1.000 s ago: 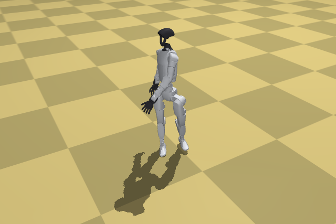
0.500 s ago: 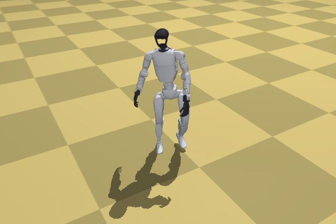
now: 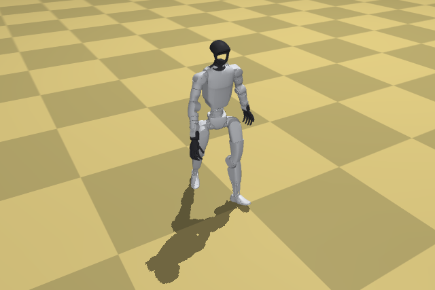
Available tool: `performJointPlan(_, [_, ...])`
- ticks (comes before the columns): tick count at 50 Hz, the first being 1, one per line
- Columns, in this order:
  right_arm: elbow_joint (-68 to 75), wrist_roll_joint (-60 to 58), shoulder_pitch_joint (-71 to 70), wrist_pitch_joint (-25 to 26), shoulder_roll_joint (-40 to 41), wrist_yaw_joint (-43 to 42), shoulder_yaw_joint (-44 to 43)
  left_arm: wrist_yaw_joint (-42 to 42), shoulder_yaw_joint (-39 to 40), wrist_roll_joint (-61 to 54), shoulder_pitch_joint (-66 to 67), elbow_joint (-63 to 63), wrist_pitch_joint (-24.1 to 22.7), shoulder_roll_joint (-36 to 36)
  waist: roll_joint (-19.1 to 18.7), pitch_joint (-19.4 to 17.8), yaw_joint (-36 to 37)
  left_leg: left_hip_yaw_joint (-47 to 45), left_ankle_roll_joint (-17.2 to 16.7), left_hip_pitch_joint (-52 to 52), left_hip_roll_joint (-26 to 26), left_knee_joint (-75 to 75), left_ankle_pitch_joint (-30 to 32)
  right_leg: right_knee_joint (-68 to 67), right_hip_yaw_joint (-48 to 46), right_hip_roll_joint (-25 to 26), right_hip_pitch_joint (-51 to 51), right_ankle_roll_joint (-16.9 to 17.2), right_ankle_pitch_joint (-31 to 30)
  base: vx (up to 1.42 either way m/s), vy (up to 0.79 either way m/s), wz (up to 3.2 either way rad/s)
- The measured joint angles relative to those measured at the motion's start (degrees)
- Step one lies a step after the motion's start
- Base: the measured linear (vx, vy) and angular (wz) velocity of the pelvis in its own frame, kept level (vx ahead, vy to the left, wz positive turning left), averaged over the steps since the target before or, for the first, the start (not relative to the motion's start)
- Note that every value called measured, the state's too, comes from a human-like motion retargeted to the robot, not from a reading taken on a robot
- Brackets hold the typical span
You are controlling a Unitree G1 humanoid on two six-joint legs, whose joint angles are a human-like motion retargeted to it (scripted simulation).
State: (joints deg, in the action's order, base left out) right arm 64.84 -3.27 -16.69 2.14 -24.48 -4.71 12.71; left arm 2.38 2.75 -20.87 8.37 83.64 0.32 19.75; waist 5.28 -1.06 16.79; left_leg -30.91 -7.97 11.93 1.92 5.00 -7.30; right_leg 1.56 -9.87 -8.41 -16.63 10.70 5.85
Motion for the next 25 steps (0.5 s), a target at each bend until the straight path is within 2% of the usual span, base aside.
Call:
performJointPlan(3, [-1.9, 0.0, 1.8, -0.3, 1.7, 2.0, 0.9, -1.8, 1.0, 0.3, 2.1, 0.4, 0.3, -1.1, 0.3, 0.6, -1.6, 0.4, 0.5, -2.3, -0.9, 0.0, 0.1, -3.3, -1.5, -0.2, -1.1, -1.8, -3.2, 0.58, 0.25, 0.58])
performJointPlan(5, [-2.3, 0.2, 4.2, -3.6, 3.0, 3.4, 1.7, -3.4, -0.2, -0.6, 3.3, -0.2, -1.4, -1.7, -0.1, 0.5, -3.2, 2.7, 1.9, -5.3, -1.4, 0.0, -1.3, -8.3, -2.7, -0.1, -1.6, -4.3, -7.0, 0.65, 0.27, 0.74])
performJointPlan(8, [-1.4, -1.0, 9.0, -4.1, 4.8, 6.8, 3.0, -4.0, -1.9, -0.4, 1.9, -1.1, -1.1, -2.6, -1.5, 0.5, -5.1, 6.4, 3.8, -8.9, -0.4, -1.4, -4.8, -23.3, -2.8, 0.2, 3.0, -6.9, -13.2, 0.62, 0.26, 0.74])
performJointPlan(10, [-0.3, -1.8, 11.9, -3.4, 5.9, 9.0, 4.1, -3.6, -3.4, -0.4, -1.1, -1.5, -0.5, -2.9, -2.1, 1.0, -6.8, 9.2, 4.9, -9.5, 0.1, -2.9, -6.9, -35.9, -0.8, 1.0, 9.9, -7.0, -14.8, 0.55, 0.21, 0.89])
performJointPlan(12, [1.1, -2.7, 14.8, -2.7, 6.9, 10.2, 5.0, -2.5, -5.1, -0.7, -5.3, -2.3, 0.0, -3.0, -2.6, 1.4, -8.8, 12.0, 5.6, -9.8, 0.3, -4.1, -8.3, -45.6, 1.8, 3.0, 17.0, -6.2, -13.9, 0.51, 0.16, 1.02])
performJointPlan(15, [3.2, -4.0, 19.0, -1.9, 8.0, 11.5, 6.0, -1.0, -7.7, -1.4, -12.5, -4.0, 0.5, -3.3, -3.6, 1.2, -12.1, 15.9, 6.4, -10.9, 0.5, -5.4, -10.1, -53.9, 3.5, 5.5, 25.9, -5.7, -9.2, 0.5, 0.11, 1.03])
performJointPlan(20, [5.7, -4.5, 23.7, -1.7, 8.5, 14.3, 6.8, -1.8, -12.6, -3.3, -25.5, -8.6, -0.7, -3.4, -4.8, -0.6, -17.8, 21.3, 7.6, -13.9, -0.5, -6.2, -12.5, -49.9, -1.1, 2.8, 35.8, -7.4, -2.3, 0.48, 0.07, 0.91])
performJointPlan(22, [6.1, -4.3, 24.8, -1.8, 8.1, 15.3, 7.0, -3.1, -14.4, -4.1, -30.0, -11.2, -1.7, -3.2, -5.0, -1.6, -20.2, 23.0, 7.7, -15.6, -1.2, -6.4, -13.5, -41.0, -3.0, 1.6, 37.3, -6.8, -2.4, 0.5, 0.01, 0.83])
performJointPlan(25, [6.4, -3.8, 25.9, -2.2, 7.2, 15.6, 7.1, -5.1, -16.8, -5.3, -35.5, -15.3, -3.6, -2.6, -4.1, -3.2, -24.2, 25.5, 7.6, -18.7, -3.5, -6.8, -15.2, -20.7, -4.8, -0.1, 36.2, -4.2, -5.7, 0.55, -0.05, 0.85])
